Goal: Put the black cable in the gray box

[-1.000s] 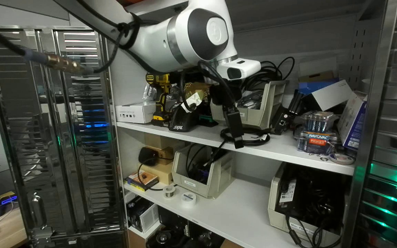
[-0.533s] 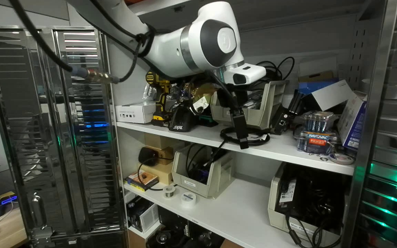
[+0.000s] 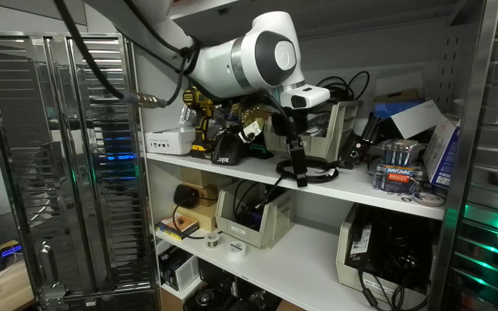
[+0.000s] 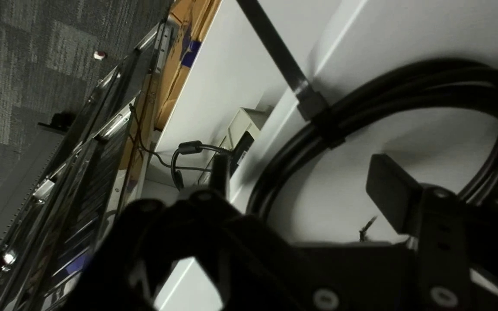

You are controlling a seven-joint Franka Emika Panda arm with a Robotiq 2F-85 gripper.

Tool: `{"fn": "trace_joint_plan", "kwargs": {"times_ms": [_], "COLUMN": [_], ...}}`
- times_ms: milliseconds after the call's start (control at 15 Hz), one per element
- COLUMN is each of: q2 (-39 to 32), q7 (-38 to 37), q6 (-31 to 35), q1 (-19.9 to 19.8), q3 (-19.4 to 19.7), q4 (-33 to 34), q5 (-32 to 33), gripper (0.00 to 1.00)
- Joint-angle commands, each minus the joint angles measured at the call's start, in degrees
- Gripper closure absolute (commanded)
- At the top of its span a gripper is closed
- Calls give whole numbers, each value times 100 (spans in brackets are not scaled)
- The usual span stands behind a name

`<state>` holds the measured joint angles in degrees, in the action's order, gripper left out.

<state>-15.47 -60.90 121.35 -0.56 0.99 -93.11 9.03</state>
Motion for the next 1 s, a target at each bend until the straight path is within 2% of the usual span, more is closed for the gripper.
{"fn": "trace_joint_plan", "kwargs": {"times_ms": [0,333,467,600,933], "q2": [-70,-57,-27,38,608], "q7": [151,42,31,42,177], "q6": [-465,-828,-898,-883,-639], "q1": [149,219,210,198,175], "q3": [82,129,136,144,114], "q4": [369,391,351,270,-351], "q5": [-158,-1,-28,-38,-102], "gripper": [51,88,94,89,89]}}
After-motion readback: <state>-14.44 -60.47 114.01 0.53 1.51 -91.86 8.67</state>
